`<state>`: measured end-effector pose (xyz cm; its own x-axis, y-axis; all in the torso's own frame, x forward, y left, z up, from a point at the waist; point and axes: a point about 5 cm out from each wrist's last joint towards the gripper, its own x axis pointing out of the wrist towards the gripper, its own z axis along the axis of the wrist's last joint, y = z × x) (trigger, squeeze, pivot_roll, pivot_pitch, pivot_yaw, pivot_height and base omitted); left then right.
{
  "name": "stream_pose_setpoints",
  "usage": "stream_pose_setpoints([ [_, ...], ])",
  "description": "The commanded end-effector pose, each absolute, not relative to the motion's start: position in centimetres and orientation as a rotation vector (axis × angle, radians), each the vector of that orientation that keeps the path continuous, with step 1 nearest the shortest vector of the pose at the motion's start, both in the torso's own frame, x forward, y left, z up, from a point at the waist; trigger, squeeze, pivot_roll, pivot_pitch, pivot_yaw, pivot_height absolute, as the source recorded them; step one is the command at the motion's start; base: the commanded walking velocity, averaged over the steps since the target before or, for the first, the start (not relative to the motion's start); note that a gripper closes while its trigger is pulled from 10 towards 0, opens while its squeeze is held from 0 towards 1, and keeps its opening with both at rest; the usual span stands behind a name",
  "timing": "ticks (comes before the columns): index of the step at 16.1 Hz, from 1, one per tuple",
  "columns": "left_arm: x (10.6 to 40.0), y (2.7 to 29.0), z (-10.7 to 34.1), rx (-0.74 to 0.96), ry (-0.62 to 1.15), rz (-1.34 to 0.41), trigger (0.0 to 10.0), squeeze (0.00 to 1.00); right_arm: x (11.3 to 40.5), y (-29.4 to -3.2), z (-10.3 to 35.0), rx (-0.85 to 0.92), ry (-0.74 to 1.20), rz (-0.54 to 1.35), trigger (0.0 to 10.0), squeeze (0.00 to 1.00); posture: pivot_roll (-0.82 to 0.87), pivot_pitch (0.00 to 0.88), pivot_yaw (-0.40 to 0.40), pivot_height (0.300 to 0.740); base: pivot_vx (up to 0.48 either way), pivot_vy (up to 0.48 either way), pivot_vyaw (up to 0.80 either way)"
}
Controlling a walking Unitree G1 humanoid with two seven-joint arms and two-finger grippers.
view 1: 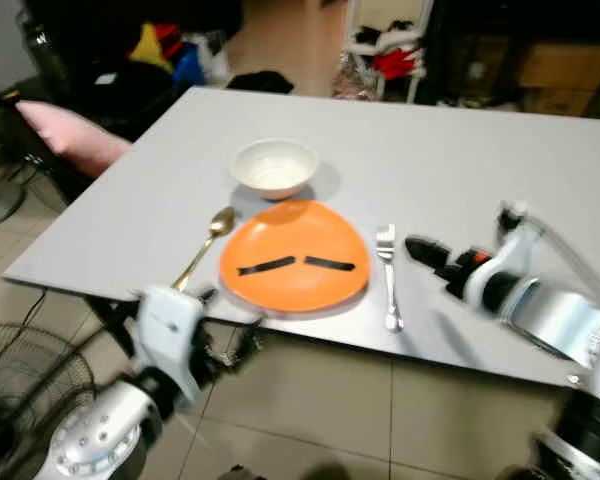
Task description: Setting the table
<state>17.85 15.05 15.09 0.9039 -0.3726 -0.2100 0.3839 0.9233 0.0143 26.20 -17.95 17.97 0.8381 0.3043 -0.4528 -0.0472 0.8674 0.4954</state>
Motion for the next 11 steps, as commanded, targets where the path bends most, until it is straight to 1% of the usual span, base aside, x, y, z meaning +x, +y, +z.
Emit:
stream_pose_setpoints([
  [1, 18.2, 15.4, 15.3, 0.065, 0.176, -0.322, 10.0, 0.00, 25.7, -16.3, 18.7, 0.394, 0.512, 0.283, 10.0, 0.00, -0.09, 0.000, 0.070, 0.740, 0.000, 0.000, 0.00],
  [2, 18.5, 15.7, 15.5, 0.062, 0.142, -0.247, 10.0, 0.00, 25.6, -15.8, 19.4, 0.245, 0.354, 0.292, 10.0, 0.00, -0.08, 0.000, 0.079, 0.740, 0.000, 0.000, 0.00],
  [3, 18.7, 15.7, 15.6, 0.078, 0.126, -0.217, 10.0, 0.00, 25.7, -15.4, 19.4, 0.179, 0.282, 0.300, 10.0, 0.00, -0.08, 0.000, 0.080, 0.740, 0.000, 0.000, 0.00],
  [4, 18.9, 15.8, 15.8, 0.096, 0.111, -0.198, 10.0, 0.00, 25.7, -15.1, 19.5, 0.139, 0.225, 0.311, 10.0, 0.00, -0.07, 0.000, 0.084, 0.740, 0.000, 0.000, 0.00],
  [5, 19.1, 15.6, 16.2, 0.100, 0.079, -0.174, 10.0, 0.00, 25.7, -14.1, 20.0, 0.223, 0.144, 0.330, 10.0, 0.00, -0.06, 0.000, 0.082, 0.740, 0.000, 0.000, 0.00],
  [6, 19.1, 15.6, 16.3, 0.098, 0.068, -0.171, 10.0, 0.00, 25.7, -14.0, 20.1, 0.236, 0.127, 0.330, 10.0, 0.00, -0.06, 0.000, 0.081, 0.740, 0.000, 0.000, 0.00],
  [7, 19.0, 15.6, 16.5, 0.099, 0.054, -0.158, 10.0, 0.00, 25.7, -13.7, 19.7, 0.240, 0.156, 0.335, 10.0, 0.00, -0.05, 0.000, 0.075, 0.740, 0.000, 0.000, 0.00],
  [8, 18.7, 15.7, 16.4, 0.102, 0.056, -0.134, 10.0, 0.00, 24.8, -13.2, 18.1, 0.253, 0.197, 0.439, 10.0, 0.00, -0.04, 0.000, 0.065, 0.740, 0.000, 0.000, 0.00],
  [9, 18.4, 15.9, 16.0, 0.105, 0.077, -0.118, 10.0, 0.00, 24.6, -13.1, 17.0, 0.218, 0.203, 0.445, 10.0, 0.00, -0.03, 0.000, 0.059, 0.740, 0.000, 0.000, 0.00],
  [11, 18.5, 16.3, 15.7, 0.114, 0.092, -0.079, 10.0, 0.00, 24.7, -12.9, 16.3, 0.216, 0.188, 0.436, 10.0, 0.00, -0.03, 0.000, 0.055, 0.740, 0.000, 0.000, 0.00],
])
